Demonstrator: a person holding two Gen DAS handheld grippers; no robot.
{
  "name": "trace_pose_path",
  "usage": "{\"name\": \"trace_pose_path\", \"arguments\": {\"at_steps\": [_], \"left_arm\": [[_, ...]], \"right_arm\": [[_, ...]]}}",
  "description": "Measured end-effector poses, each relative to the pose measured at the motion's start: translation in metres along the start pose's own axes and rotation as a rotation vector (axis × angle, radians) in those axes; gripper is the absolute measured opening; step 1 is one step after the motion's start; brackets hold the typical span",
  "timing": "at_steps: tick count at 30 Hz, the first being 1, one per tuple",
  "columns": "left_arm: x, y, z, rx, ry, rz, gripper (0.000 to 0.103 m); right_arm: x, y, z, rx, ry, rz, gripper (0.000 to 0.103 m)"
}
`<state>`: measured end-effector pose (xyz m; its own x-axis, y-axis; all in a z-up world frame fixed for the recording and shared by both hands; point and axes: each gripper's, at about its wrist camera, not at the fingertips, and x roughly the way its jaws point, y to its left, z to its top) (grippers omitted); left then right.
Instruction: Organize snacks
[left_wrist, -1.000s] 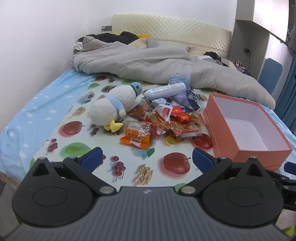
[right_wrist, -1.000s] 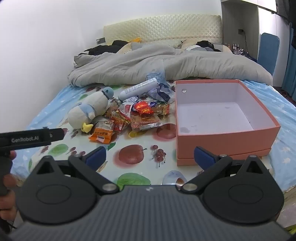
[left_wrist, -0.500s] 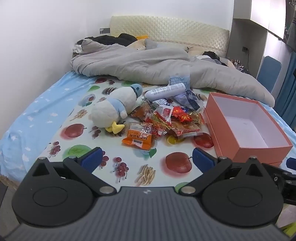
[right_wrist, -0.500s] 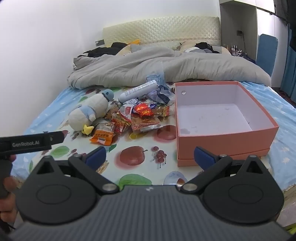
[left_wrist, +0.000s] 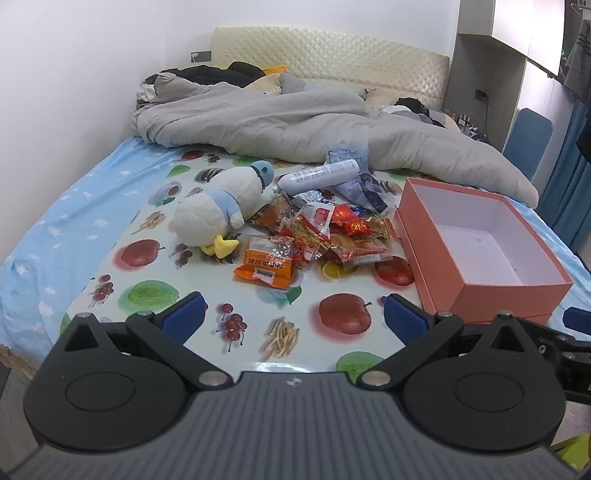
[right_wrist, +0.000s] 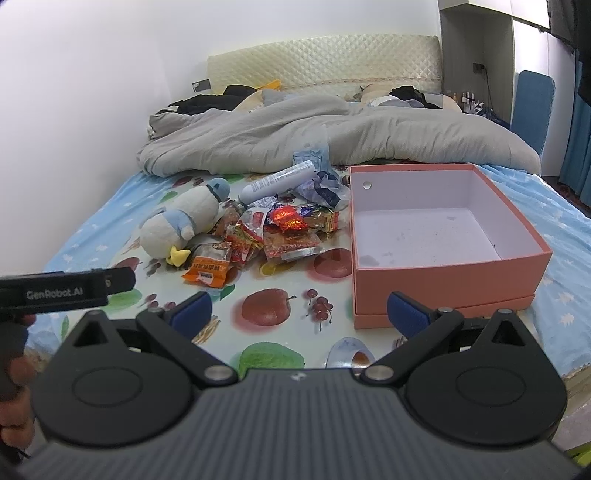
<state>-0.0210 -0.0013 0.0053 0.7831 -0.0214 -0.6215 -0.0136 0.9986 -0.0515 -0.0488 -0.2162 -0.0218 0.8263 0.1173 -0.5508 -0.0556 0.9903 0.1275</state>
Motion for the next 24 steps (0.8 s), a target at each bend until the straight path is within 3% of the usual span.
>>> {"name": "trace_pose_path", "arguments": {"at_steps": [24], "left_arm": [[0.0069,-0.0052,-0.0047,-0.003,0.013,0.002,0.103]], "right_arm": [[0.0056,-0.0059,-0.0004,0.013,0.002,-0.016,0.103]]}}
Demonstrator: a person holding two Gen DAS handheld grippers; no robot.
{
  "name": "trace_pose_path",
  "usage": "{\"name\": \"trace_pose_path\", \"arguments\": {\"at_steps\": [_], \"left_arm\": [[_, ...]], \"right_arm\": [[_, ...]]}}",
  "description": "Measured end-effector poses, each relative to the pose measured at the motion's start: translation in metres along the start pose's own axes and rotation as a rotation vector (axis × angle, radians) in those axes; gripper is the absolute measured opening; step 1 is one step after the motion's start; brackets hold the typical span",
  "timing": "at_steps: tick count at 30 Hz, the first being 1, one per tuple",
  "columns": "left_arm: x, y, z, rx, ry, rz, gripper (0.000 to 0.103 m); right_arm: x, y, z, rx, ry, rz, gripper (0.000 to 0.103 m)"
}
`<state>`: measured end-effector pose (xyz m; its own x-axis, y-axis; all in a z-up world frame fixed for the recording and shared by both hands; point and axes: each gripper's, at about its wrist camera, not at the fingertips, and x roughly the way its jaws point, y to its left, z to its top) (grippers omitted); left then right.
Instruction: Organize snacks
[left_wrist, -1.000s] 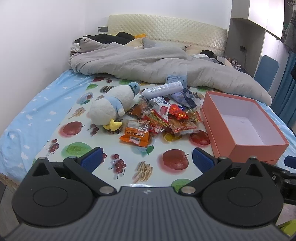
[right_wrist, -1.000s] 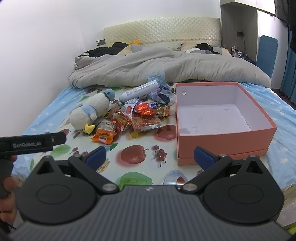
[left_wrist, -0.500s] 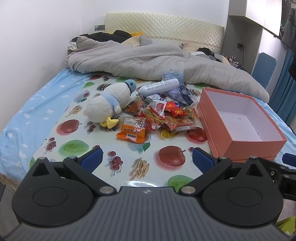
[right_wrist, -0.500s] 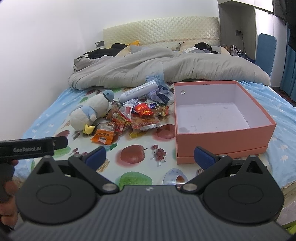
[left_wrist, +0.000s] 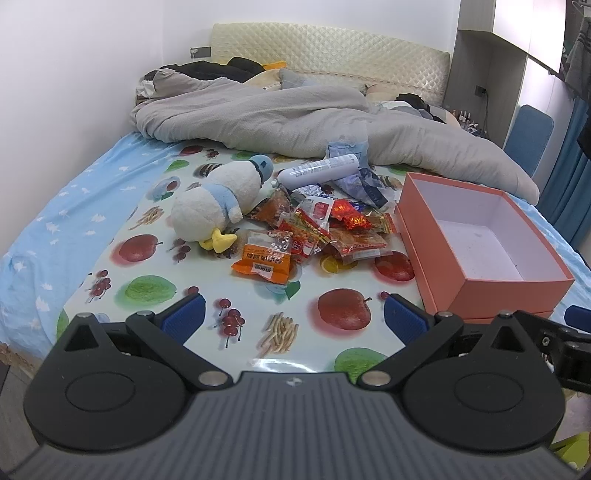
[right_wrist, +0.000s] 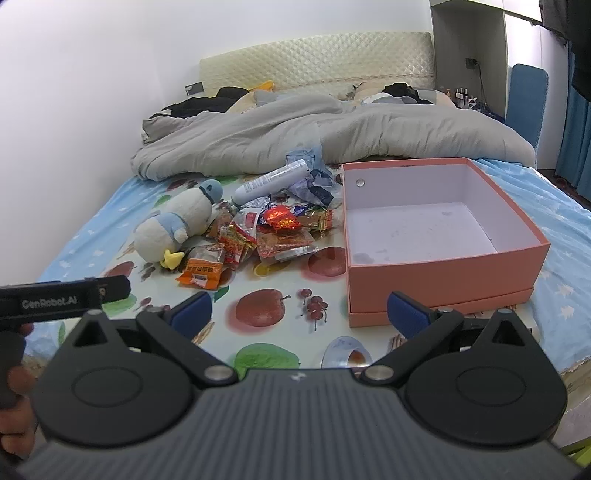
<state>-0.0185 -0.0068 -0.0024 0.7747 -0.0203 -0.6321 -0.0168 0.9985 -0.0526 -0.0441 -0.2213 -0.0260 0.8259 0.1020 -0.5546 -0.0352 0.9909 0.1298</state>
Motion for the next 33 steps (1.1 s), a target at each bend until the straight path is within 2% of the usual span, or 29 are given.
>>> {"name": "trace_pose_path", "arguments": {"at_steps": [33], "left_arm": [[0.023,0.01,0.009,0.015,0.019,-0.018,0.103]], "right_arm": [[0.014,0.001,-0.004,-0.004,-0.005,0.017,0.103]]}}
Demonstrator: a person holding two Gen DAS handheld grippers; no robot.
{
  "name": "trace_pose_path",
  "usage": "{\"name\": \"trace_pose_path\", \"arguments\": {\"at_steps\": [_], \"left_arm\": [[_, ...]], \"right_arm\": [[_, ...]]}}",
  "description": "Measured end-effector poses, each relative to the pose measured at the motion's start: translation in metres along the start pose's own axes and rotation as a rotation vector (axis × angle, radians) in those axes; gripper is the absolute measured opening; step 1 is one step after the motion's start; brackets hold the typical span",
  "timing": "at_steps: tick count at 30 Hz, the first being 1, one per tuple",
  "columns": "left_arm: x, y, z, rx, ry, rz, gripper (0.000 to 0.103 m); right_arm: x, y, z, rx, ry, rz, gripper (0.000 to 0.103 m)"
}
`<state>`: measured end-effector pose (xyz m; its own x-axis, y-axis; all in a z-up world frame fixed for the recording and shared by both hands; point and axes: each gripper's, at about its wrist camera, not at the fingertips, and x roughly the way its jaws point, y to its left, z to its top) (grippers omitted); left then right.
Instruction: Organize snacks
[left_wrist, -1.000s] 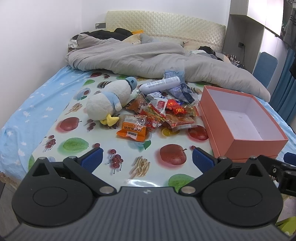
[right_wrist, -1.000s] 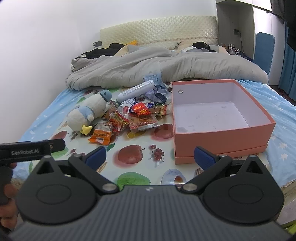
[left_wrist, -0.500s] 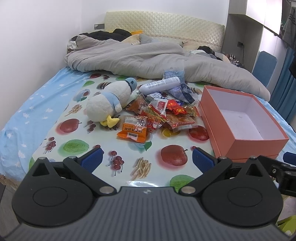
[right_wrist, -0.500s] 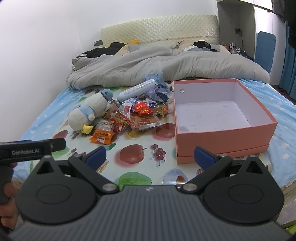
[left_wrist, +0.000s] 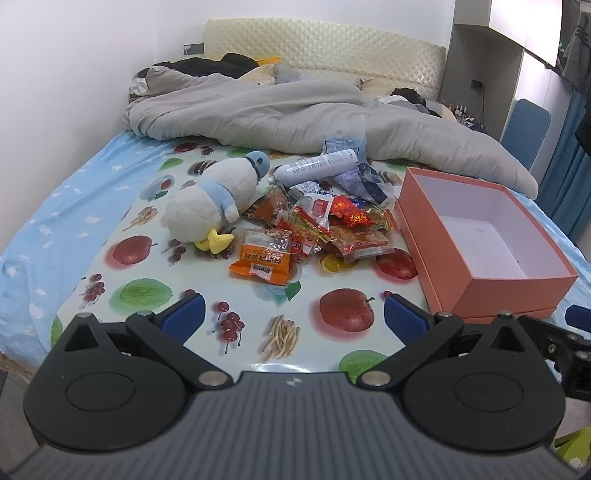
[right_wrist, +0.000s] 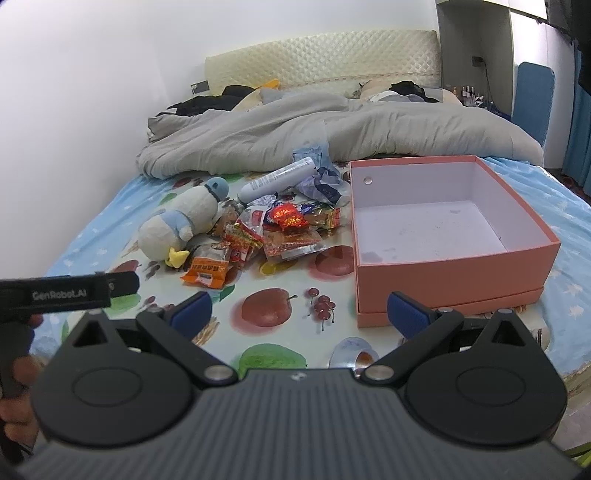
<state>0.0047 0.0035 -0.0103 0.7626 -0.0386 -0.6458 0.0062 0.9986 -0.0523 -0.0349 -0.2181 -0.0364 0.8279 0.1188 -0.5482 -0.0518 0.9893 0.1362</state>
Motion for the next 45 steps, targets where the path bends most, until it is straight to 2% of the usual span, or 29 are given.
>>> {"name": "trace_pose_path", "arguments": {"at_steps": [3,6,9,11,17,22,26,31,34,38,41,43,45], "left_arm": [[0.005,0.001,0.001,0.011,0.002,-0.001,0.103],[0.019,0.002,0.002,0.028,0.005,-0.007,0.103],[0.04,0.007,0.001,0.027,0.025,-0.022,0.103],[0.056,0.011,0.001,0.029,0.04,-0.021,0.103],[0.107,0.036,0.0,-0.033,0.099,-0.011,0.103],[0.151,0.062,-0.001,-0.102,0.142,-0.04,0.103],[0.184,0.072,0.0,-0.126,0.165,-0.056,0.103],[0.215,0.067,0.009,-0.088,0.146,-0.082,0.103],[0.229,0.06,0.015,-0.05,0.135,-0.083,0.103],[0.252,0.057,0.024,-0.033,0.167,-0.083,0.103],[0.267,0.067,0.028,-0.148,0.196,-0.142,0.103],[0.276,0.069,0.037,-0.135,0.197,-0.128,0.103],[0.281,0.071,0.048,-0.134,0.175,-0.099,0.103]], "right_arm": [[0.005,-0.001,-0.002,-0.004,-0.004,-0.011,0.103],[0.015,-0.001,-0.002,-0.003,-0.001,0.016,0.097],[0.029,0.005,-0.002,-0.047,0.009,0.034,0.087],[0.037,0.011,-0.001,-0.084,0.004,0.047,0.076],[0.066,0.032,0.0,-0.214,-0.023,0.055,0.074],[0.099,0.048,0.0,-0.305,-0.056,0.053,0.073],[0.133,0.056,0.0,-0.343,-0.049,0.047,0.073],[0.166,0.055,0.0,-0.354,-0.055,0.087,0.073],[0.184,0.054,-0.001,-0.368,-0.04,0.077,0.072],[0.214,0.046,0.006,-0.326,0.003,0.05,0.072],[0.23,0.03,0.011,-0.165,0.047,0.041,0.073],[0.242,0.029,0.015,-0.209,0.065,0.048,0.073],[0.25,0.026,0.021,-0.259,0.037,0.002,0.073]]}}
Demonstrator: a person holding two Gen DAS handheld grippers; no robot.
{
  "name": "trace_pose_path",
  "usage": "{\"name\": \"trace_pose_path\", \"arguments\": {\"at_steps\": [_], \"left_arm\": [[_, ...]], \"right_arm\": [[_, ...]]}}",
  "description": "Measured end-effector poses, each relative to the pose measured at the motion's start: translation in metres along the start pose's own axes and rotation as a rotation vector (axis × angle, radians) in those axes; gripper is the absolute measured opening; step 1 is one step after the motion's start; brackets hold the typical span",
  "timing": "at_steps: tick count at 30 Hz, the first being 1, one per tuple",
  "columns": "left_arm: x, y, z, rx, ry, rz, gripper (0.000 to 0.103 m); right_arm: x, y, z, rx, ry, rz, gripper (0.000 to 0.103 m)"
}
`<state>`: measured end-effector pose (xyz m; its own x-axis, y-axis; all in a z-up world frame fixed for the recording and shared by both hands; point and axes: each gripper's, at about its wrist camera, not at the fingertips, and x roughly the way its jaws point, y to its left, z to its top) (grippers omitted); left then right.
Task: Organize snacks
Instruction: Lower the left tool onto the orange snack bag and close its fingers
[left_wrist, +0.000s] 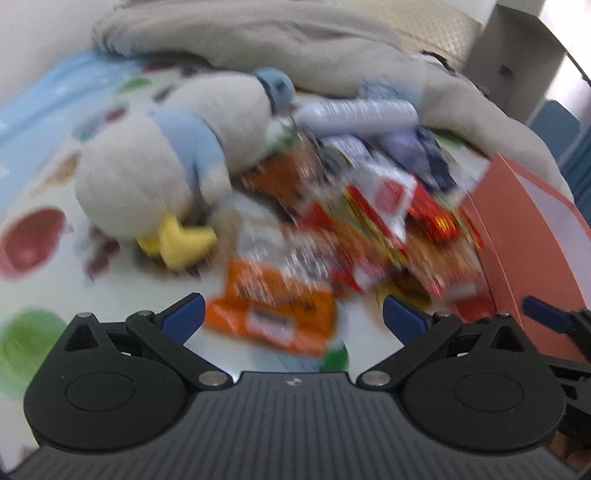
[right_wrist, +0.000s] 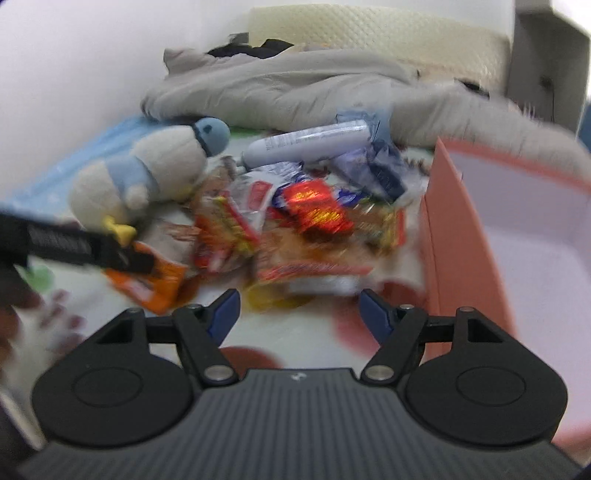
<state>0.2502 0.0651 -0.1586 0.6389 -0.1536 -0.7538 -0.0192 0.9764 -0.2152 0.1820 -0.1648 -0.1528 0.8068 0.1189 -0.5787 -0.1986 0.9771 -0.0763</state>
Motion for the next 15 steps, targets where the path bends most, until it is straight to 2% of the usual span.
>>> {"name": "trace_pose_path", "arguments": {"at_steps": [3,6,9,11,13,15], "left_arm": [[0.011,0.001,0.012,-0.007,0.001,0.002,0.103],[0.029,-0.004,0.015,0.026,0.016,0.001,0.103],[0.044,-0.004,0.013,0.042,0.035,0.006,0.103],[0.048,-0.004,0.009,0.075,0.026,0.042,0.103],[0.049,-0.006,0.007,0.136,0.007,0.07,0.103],[0.054,-0.004,0.006,0.156,0.013,0.086,0.103]], "right_arm": [[0.011,-0.007,0.003,-0.011,0.006,0.011,0.073],[0.019,-0.005,0.003,-0.055,-0.014,0.001,0.073],[0.035,-0.001,0.003,-0.108,0.014,-0.012,0.073],[0.041,0.002,0.003,-0.117,0.008,0.028,0.072],[0.05,0.01,0.002,-0.162,0.027,0.031,0.072],[0.057,0.017,0.001,-0.206,0.02,0.049,0.072]]}}
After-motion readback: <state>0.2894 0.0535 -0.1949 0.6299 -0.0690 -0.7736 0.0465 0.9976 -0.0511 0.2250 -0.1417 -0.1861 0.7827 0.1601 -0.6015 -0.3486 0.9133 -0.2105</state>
